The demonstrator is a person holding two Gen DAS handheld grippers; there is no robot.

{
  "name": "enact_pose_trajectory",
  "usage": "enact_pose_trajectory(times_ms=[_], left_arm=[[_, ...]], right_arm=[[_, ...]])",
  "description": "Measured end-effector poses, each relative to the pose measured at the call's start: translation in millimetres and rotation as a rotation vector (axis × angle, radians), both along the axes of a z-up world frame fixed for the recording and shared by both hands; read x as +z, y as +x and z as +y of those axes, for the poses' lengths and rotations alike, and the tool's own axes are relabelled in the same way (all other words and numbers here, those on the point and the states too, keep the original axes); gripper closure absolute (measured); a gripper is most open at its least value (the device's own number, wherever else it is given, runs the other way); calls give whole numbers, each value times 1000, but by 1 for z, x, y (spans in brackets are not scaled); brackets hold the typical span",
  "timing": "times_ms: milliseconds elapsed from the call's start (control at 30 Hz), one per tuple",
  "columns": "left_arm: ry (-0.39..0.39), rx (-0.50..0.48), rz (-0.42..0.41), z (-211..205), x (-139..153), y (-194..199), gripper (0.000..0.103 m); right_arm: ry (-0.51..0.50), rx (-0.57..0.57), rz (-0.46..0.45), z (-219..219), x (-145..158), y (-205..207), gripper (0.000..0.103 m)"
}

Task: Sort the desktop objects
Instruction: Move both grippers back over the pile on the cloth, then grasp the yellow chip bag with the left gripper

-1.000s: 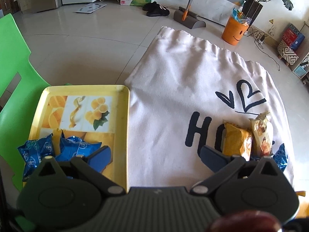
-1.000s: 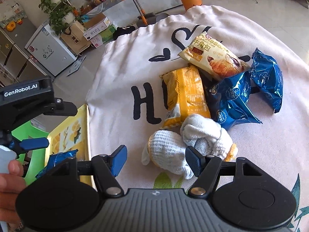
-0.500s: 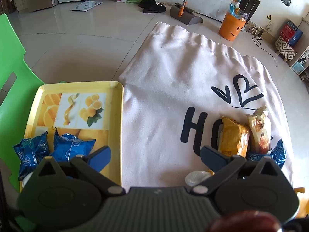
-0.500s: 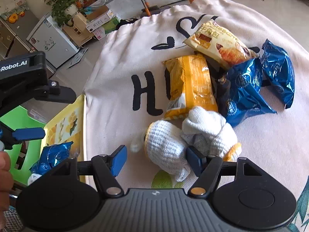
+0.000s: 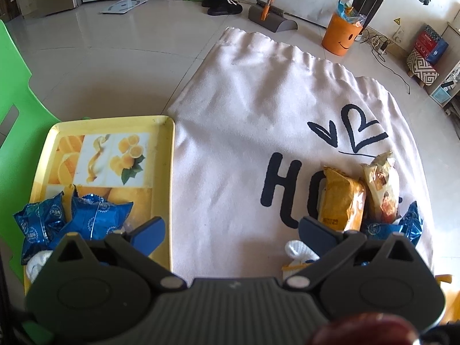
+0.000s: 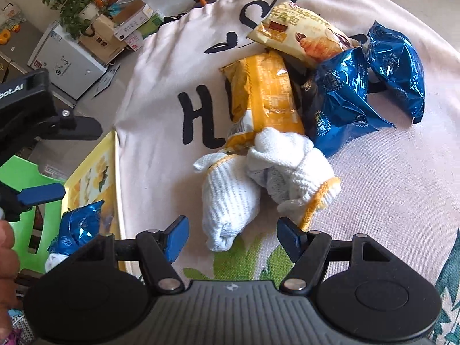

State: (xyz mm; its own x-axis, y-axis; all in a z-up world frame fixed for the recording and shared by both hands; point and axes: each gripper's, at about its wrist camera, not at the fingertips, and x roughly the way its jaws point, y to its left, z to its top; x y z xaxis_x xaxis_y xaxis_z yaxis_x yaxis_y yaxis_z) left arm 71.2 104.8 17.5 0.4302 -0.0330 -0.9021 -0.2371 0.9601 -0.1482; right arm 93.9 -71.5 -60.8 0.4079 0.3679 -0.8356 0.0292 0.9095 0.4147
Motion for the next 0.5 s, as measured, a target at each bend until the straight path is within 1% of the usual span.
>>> enact_pose_trajectory(times_ms=[100,200,300,367,400,500], left_arm=[[-10,-6,11,-2,-3,2,1],[-23,-17,19,-4,-6,4,1],[-36,-23,31,-7,-9,4,1],[-37,-28,34,-9,-10,5,1],[-33,-30,34,-10,-10,5,1],[-28,-35,34,-15,-11,8,1]], right_arm=[[13,10,-5,5,-3,2,34],[-36,17,-28,13,-7,1,34],[-65,20,-70,19,-8,-1,35],[-83,16,-77,19,-7,-1,48],[-74,12,-72,15,-7,-1,56],[-56,-11,-63,11,-4,-3,57]])
